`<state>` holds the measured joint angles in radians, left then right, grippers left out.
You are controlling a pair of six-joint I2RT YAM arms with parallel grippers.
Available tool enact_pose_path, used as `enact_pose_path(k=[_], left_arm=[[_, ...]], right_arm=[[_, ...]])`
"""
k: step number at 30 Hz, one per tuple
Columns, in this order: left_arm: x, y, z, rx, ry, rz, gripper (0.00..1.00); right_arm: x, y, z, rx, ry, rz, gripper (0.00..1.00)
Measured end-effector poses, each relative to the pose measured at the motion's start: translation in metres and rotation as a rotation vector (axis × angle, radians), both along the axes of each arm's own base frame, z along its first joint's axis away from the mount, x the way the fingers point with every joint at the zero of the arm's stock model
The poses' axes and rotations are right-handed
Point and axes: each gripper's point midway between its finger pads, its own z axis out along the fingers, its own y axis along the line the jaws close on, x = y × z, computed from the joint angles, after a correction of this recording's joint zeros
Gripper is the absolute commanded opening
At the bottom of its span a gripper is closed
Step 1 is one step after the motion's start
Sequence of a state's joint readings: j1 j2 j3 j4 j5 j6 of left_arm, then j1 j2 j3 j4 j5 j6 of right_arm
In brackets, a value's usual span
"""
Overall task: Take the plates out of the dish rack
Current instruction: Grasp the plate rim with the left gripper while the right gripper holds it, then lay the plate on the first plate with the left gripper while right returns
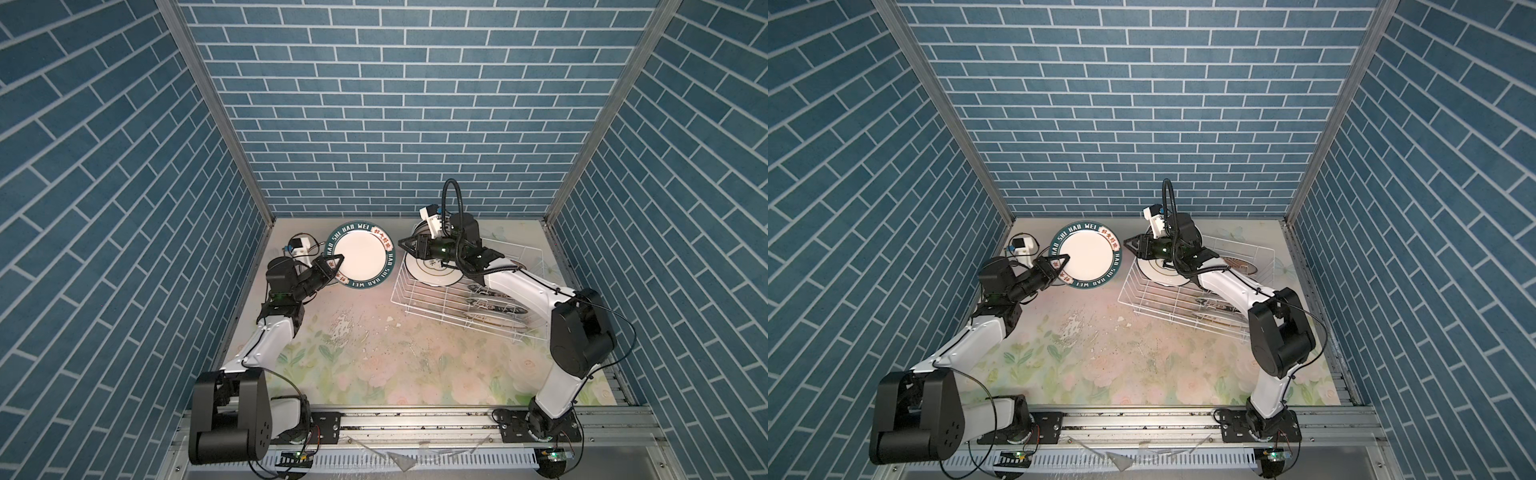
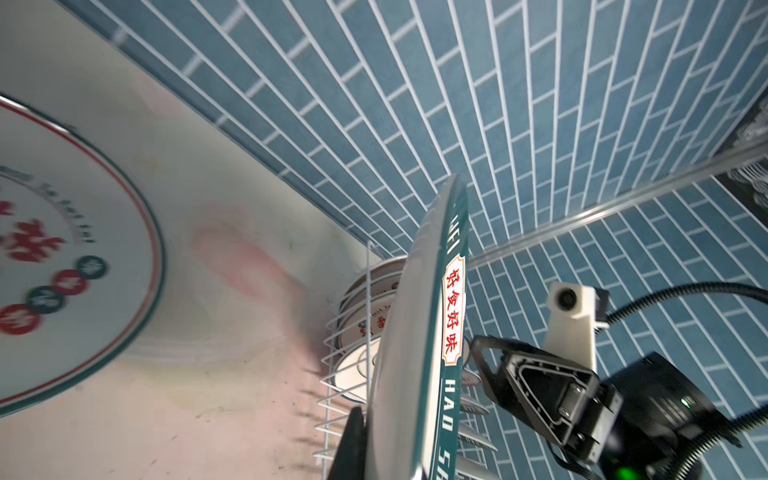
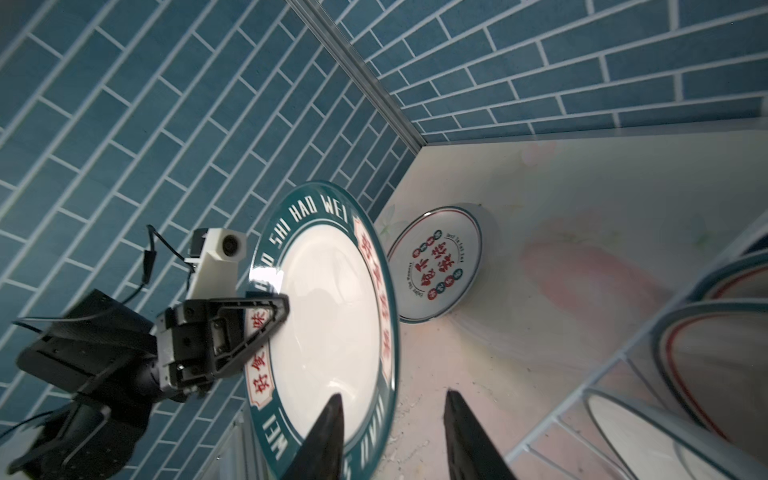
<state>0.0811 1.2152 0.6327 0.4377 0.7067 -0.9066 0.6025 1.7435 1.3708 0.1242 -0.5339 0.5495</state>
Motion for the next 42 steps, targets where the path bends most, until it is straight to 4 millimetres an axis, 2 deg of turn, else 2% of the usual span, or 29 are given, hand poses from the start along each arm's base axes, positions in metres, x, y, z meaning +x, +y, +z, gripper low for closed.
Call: enact_pose_path(k=[5, 9, 12, 15, 18, 23, 31, 35, 38, 42], left_arm=[[-0.005, 0.058, -0.013, 0.111, 0.102, 0.216, 0.00], [-0.004, 0.089, -0.023, 0.194, 0.172, 0.336, 0.00], [0.002, 0.109, -0.038, 0.235, 0.238, 0.406, 0.00], [0.009, 0.124, -0.059, 0.258, 0.318, 0.450, 0.00], [0.015, 0.135, -0.077, 0.270, 0.388, 0.479, 0.00], [0.031, 0.146, -0.101, 0.277, 0.469, 0.490, 0.00], [0.048, 0.149, -0.134, 0.246, 0.546, 0.460, 0.08], [0.055, 0.146, -0.143, 0.206, 0.546, 0.437, 0.12], [0.058, 0.144, -0.146, 0.197, 0.545, 0.425, 0.20], [0.057, 0.142, -0.159, 0.192, 0.574, 0.409, 0.36]], right_arm=[[-0.007, -0.040, 0.032, -0.170, -0.151, -0.114, 0.46], [-0.011, -0.083, 0.066, -0.279, -0.278, -0.267, 0.47], [-0.015, -0.119, 0.088, -0.343, -0.365, -0.406, 0.47], [-0.018, -0.150, 0.090, -0.418, -0.398, -0.520, 0.49], [-0.017, -0.168, 0.073, -0.497, -0.385, -0.584, 0.50], [-0.020, -0.177, 0.041, -0.590, -0.345, -0.583, 0.51], [-0.018, -0.173, 0.026, -0.616, -0.317, -0.555, 0.53], [-0.015, -0.168, 0.014, -0.626, -0.296, -0.528, 0.55], [-0.015, -0.166, 0.010, -0.627, -0.285, -0.511, 0.56], [-0.014, -0.164, 0.003, -0.628, -0.270, -0.491, 0.58]])
